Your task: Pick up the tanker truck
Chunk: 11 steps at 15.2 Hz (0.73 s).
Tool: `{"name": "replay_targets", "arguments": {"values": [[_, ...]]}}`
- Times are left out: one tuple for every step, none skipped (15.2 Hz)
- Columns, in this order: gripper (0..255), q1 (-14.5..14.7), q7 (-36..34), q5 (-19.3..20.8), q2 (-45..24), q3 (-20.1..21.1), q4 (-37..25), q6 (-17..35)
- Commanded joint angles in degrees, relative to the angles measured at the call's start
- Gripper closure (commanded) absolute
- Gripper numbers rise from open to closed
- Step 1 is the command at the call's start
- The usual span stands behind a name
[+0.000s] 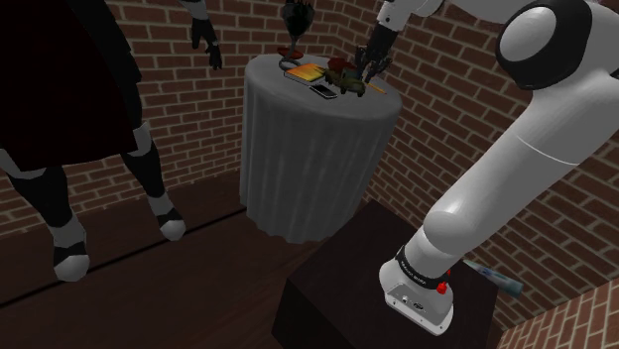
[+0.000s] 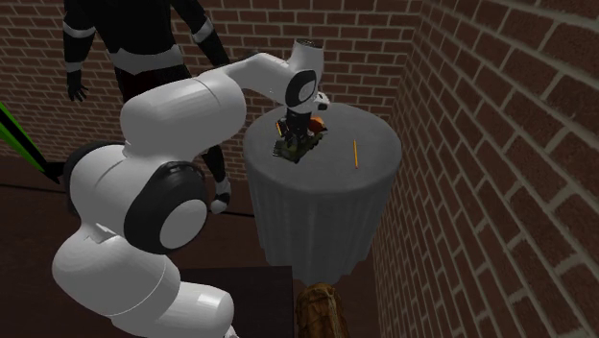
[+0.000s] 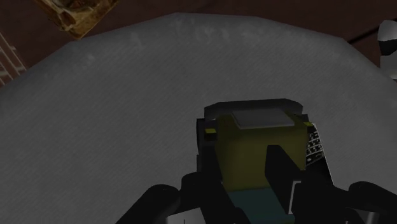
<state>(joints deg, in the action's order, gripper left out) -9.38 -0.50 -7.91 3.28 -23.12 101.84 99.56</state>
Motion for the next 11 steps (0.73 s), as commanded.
{"name": "replay_targets", "arguments": {"values": [[255,0.0,-0.1,0.0,-0.1,-0.1,-1.9,-1.7],[255,0.0,-0.2,-0.1,-0.2,-0.1,-2.8,-2.5],[255,-0.1,-0.2,-0.1,-0.3,-0.1,-3.7,-3.3],[255,-0.1,-0.3,-0.1,-0.5,-0.1,-4.6,-4.1],[255,-0.1,-0.4,-0.2,-0.6,-0.2,-5.6,-4.9],[255,-0.1,-0.4,-0.2,-0.8,-0.2,-6.5,-5.7],[255,-0.1,-0.5,-0.3,-0.9,-0.2,-7.5,-6.5],[255,-0.2,-0.5,-0.4,-1.1,-0.3,-8.5,-7.3],[255,-0.2,-0.6,-0.5,-1.4,-0.3,-9.5,-8.1],[255,-0.2,-0.6,-0.5,-1.4,-0.3,-9.6,-8.3],[255,-0.2,-0.6,-0.5,-1.4,-0.3,-9.6,-8.3]]}}
